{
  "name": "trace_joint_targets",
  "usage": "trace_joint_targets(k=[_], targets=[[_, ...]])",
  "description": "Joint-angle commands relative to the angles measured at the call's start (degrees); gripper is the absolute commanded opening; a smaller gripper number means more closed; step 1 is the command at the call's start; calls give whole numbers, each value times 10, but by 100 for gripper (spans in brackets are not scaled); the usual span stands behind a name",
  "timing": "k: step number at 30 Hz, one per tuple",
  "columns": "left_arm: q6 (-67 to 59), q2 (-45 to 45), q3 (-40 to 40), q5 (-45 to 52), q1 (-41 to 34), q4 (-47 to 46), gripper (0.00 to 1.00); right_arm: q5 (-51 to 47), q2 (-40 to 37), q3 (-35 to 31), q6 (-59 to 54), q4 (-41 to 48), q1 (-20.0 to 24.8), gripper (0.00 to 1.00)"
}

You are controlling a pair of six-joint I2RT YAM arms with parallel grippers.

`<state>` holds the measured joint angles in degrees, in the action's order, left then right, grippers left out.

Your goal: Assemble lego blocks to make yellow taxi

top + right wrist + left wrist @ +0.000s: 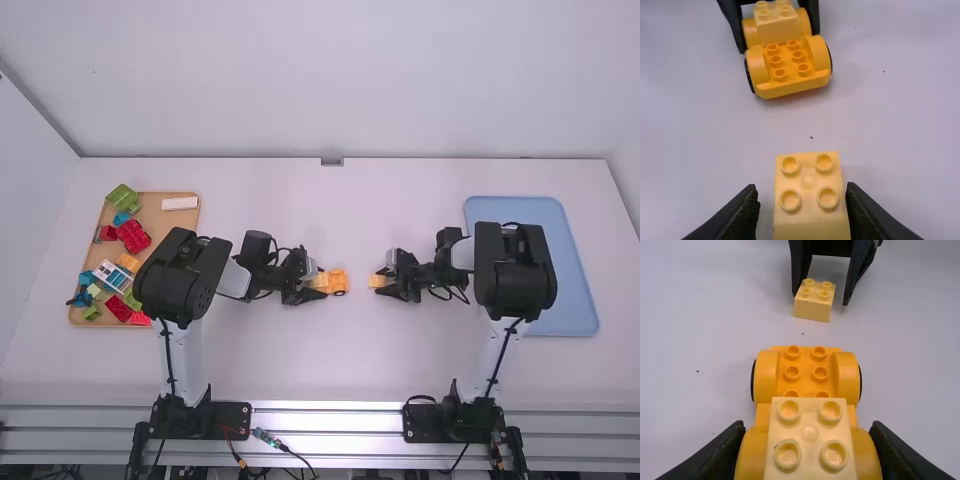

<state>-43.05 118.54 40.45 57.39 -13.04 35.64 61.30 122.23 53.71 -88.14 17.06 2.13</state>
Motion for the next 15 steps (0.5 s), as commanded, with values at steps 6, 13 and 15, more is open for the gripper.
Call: trace_joint_targets(k=[6, 13, 15], targets=[[0, 5, -2, 12, -5, -1, 50, 4, 11, 2, -17, -4, 2, 43], [0, 5, -10, 12, -5, 13, 50, 4, 11, -9, -17, -27, -1, 36], [-1, 5, -11, 12, -5, 13, 50, 4, 11, -10, -17, -28, -4, 32]])
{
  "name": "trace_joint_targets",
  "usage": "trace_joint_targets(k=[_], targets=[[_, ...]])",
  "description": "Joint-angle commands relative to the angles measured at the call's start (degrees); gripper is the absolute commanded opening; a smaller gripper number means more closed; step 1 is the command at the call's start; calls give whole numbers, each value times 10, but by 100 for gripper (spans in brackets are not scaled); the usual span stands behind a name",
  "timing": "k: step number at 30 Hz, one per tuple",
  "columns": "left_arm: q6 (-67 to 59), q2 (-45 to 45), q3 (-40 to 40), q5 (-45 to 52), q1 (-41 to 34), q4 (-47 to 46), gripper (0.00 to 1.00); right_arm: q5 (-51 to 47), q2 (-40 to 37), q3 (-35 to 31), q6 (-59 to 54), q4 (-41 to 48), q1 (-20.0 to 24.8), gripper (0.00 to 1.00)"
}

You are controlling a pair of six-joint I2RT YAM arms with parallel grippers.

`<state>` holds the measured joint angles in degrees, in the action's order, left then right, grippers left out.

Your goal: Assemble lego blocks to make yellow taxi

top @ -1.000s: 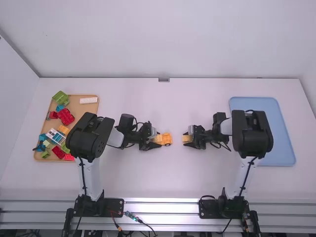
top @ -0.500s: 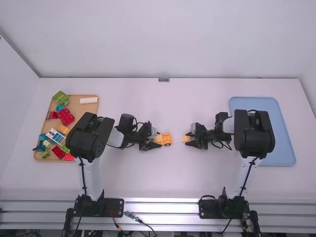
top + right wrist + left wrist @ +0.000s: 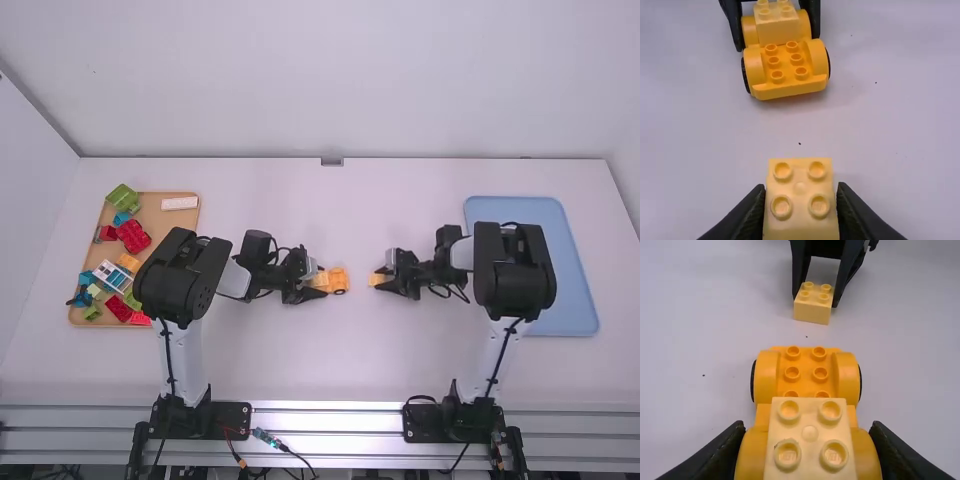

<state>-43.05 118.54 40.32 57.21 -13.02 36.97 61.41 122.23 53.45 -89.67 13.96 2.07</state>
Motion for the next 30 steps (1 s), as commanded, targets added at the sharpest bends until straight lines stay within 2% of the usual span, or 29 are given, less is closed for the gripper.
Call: trace_joint_targets(k=[1, 6, 7, 10, 15, 23, 30], targets=[[0, 5, -10, 14, -5, 0, 50, 3, 11, -8, -2, 3, -2, 31], [0, 5, -9, 14, -4, -2, 46, 3, 11, -7, -1, 3, 0, 25], [0, 5, -8, 14, -6, -7, 40, 4, 11, -7, -2, 4, 0, 25], [0, 5, -6, 14, -5, -19, 34, 9, 11, -7, -1, 5, 0, 25], [-4, 5, -3, 10, -6, -41, 31, 25, 11, -7, -2, 5, -3, 23], [-4, 5, -29, -61, -5, -4, 26, 15, 11, 38, 127, 4, -40, 15], [-4, 5, -61, -92, -5, 50, 19, 16, 11, 73, 90, 57, -73, 12]])
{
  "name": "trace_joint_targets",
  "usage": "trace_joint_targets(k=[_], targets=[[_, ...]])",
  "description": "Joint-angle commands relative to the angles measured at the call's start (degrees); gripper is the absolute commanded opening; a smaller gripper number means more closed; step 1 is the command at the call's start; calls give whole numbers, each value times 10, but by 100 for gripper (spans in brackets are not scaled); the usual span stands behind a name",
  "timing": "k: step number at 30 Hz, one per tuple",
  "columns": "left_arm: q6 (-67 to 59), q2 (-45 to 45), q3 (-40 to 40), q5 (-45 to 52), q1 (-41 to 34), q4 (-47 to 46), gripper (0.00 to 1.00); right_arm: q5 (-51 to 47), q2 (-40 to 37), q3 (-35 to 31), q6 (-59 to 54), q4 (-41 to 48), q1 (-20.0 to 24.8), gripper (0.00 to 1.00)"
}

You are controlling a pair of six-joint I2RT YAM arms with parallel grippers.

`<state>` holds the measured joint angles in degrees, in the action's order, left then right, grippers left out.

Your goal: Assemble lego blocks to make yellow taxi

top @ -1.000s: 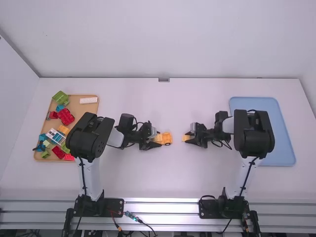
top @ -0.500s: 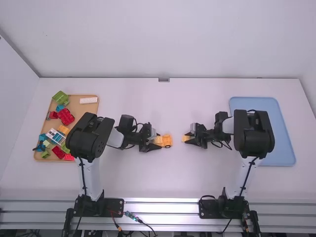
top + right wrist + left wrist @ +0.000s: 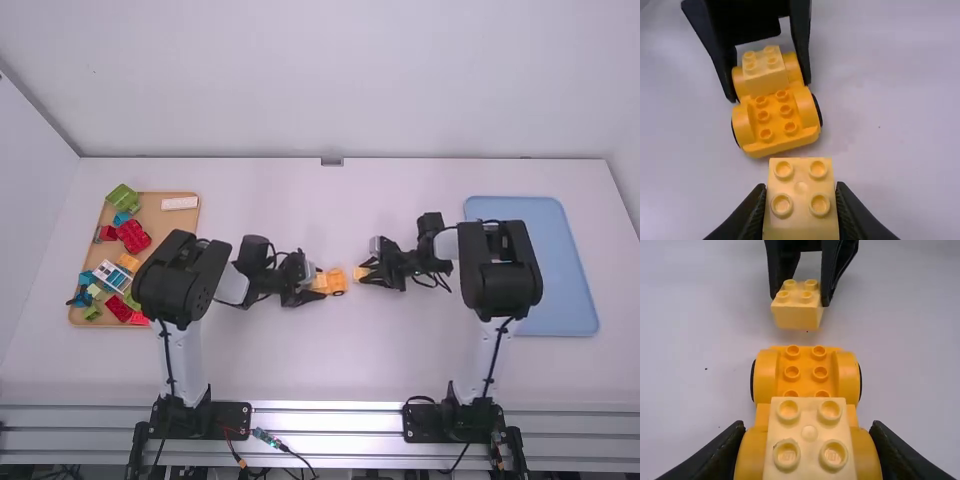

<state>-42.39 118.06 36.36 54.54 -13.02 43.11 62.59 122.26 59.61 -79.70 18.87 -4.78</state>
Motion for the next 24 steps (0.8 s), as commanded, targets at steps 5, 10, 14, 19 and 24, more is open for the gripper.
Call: trace_joint_targets(k=[5, 10, 14, 19, 24], targets=[[-9, 10, -38, -59, -5, 7, 18, 4, 11, 44, -58, 81, -22, 13], [-9, 10, -34, -63, -5, -22, 18, 4, 11, 74, -111, 142, -34, 13], [-9, 10, -17, -63, -5, -63, 13, 4, 11, 83, -128, 163, -46, 12], [-9, 10, 13, -63, -5, -122, 10, 5, 11, 82, -134, 158, -64, 11], [-10, 10, 27, -63, -5, -141, 9, 10, 11, 63, -96, 101, -79, 10]])
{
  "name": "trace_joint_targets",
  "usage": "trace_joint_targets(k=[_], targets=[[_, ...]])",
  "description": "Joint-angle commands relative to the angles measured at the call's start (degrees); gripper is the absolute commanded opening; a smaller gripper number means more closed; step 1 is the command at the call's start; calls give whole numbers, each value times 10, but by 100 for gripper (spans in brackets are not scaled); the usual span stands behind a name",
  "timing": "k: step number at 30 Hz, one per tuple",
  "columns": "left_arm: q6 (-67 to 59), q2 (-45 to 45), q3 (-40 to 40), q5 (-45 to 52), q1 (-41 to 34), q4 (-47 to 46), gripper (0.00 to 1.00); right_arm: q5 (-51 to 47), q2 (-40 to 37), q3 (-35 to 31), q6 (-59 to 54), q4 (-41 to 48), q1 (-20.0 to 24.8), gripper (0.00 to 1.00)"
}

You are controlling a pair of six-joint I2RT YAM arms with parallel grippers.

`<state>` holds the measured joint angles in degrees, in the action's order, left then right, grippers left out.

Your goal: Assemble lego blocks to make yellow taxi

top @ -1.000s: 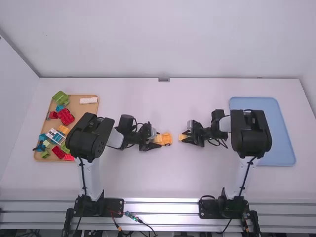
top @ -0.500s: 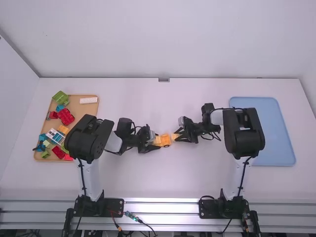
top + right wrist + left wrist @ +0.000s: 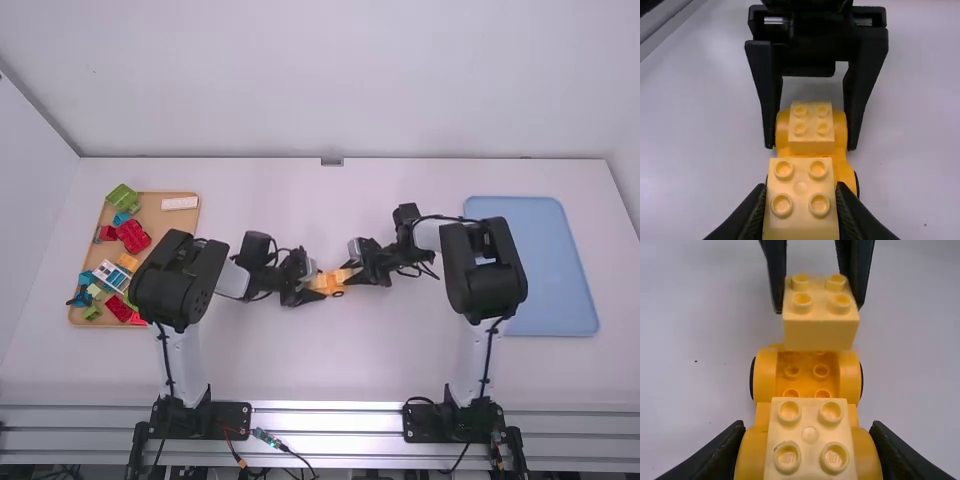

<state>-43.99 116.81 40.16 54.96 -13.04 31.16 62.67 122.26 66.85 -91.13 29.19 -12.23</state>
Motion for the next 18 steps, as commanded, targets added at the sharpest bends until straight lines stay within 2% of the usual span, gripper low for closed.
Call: trace_joint_targets(k=[1, 7, 9, 18], targets=[[6, 22, -9, -67, -5, -24, 9, 9, 11, -15, 41, -23, -8, 10], [5, 22, -12, -69, -5, -17, 6, 24, 11, -34, 103, -92, -10, 10], [5, 22, -16, -74, -5, -9, 2, 30, 11, -38, 103, -97, -10, 10], [-2, 22, -32, -97, -5, 12, 2, 33, 11, -40, 99, -99, -20, 11]])
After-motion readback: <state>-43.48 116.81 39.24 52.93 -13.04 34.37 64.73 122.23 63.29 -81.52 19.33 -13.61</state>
